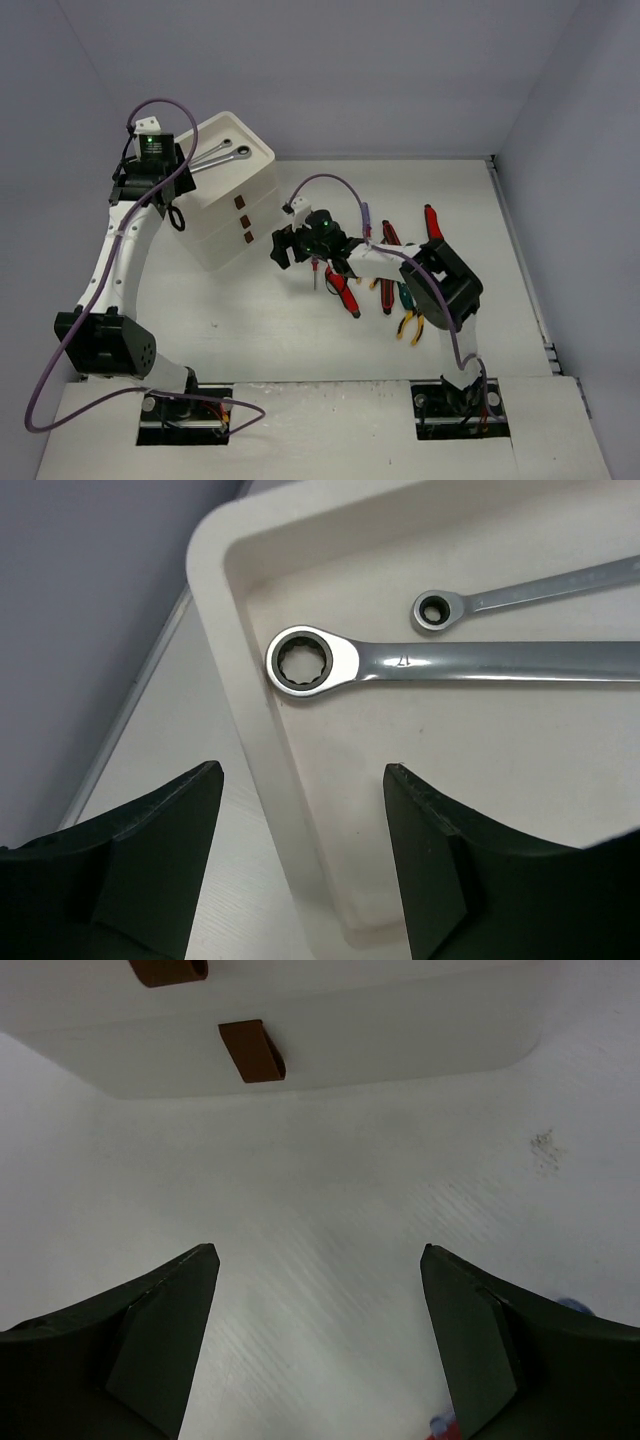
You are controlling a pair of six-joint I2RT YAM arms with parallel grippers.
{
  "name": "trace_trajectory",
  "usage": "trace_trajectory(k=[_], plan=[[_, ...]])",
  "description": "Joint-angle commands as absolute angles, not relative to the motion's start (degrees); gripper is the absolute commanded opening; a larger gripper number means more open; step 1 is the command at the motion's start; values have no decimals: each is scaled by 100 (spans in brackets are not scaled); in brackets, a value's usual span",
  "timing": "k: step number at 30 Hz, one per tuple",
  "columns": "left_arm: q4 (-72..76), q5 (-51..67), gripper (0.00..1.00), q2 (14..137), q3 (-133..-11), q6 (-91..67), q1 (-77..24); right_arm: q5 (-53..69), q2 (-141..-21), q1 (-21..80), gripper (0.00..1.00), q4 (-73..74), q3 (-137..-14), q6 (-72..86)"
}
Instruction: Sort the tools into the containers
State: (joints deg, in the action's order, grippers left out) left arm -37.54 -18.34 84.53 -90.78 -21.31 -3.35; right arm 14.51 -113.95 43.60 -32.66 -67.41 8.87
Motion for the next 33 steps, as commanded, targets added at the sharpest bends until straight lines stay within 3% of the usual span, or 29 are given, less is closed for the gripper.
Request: trace_trajectory(k=[1,5,7,16,33], plan=[[-3586,-1788,61,8448,-9226,-2629,-249,1540,-11781,4412,79,-4296,-7417,887],[-3577,-1778,61,8572,-9272,-2754,-192,1460,-12210,4418,78,-4492,-7733,905],[-3584,-1725,55,8651,-9272,-2812,-149,1436,-12381,4428,77,-4523,-7963,927],[-3586,-1637,1,8580,-9021,-3057,-36,1111,-12995,4586,74,-4622,-8573,861],[-3612,-1313,0,8438,-8775,-3882,-26,542,-13333,5031,67,-4750,-9153,859]])
